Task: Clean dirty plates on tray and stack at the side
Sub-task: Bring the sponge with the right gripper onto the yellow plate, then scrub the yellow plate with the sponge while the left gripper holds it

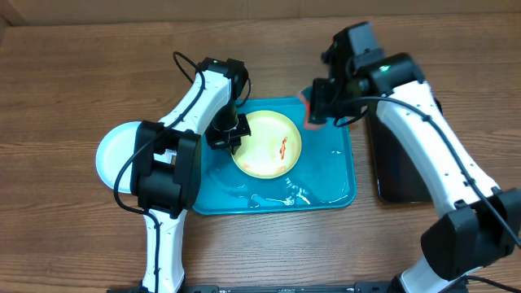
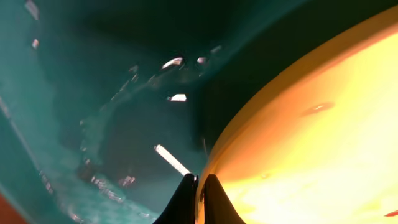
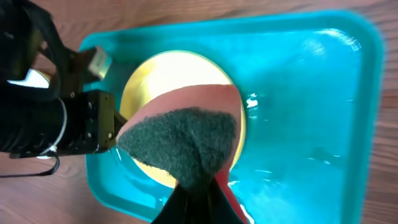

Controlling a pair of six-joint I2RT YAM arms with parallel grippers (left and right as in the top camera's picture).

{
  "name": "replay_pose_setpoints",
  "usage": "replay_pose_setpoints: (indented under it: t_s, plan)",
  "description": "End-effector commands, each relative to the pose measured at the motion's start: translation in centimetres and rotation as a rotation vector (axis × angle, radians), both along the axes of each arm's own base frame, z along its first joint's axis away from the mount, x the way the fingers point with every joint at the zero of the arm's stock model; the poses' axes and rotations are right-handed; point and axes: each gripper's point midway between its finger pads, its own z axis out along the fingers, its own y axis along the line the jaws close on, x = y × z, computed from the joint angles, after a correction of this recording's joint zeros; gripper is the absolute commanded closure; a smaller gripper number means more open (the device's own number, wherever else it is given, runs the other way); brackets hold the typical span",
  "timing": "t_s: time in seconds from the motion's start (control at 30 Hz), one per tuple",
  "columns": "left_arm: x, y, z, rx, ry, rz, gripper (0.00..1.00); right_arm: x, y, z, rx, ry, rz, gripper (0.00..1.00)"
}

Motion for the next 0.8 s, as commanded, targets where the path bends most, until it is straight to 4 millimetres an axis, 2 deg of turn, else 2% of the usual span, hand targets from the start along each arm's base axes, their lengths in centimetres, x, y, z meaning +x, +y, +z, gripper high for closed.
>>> replay_pose_setpoints:
  t_s: [0.0,0.13,0.23,0.3,0.4,0.5,0.67,0.77]
  plan:
    - [1.3,-0.2,-0.2,-0.01,-0.061,-0.035,0.96,-1.1,2.2,-1.7,0.035,0.049,-0.007,0.96]
    - [3.1,-0.4,-0.8,-0.021,-0.143,-0.109,0.96,-1.4,3.4,-3.5,0.042,0.071,-0.035,0.96]
    - [3.4,-0.2,-2.0,-0.016,-0.164,-0.111,0.96,-1.1,3.4,-4.9,0.046,0.092,-0.082,0.96]
    - [2.8,-0.1,-2.9,-0.013,-0.152,-0.111,0.96,-0.9,3.4,-5.7,0.04,0.102,-0.098,0.96]
    - [0.4,0.6,-4.8,0.001,-0.086,-0.089,0.96,-0.4,3.6,-7.6,0.028,0.121,-0.1,0.96]
    - [-1.2,0.9,-5.7,0.004,-0.038,-0.083,0.96,0.1,3.4,-9.4,-0.001,0.141,-0.122,0.96]
    - [-2.6,1.0,-6.1,-0.004,0.004,-0.079,0.96,0.5,2.6,-12.8,-0.068,0.176,-0.149,0.96]
    - [-3.0,0.6,-6.0,-0.027,0.022,-0.077,0.96,0.9,2.3,-14.0,-0.075,0.189,-0.159,0.96]
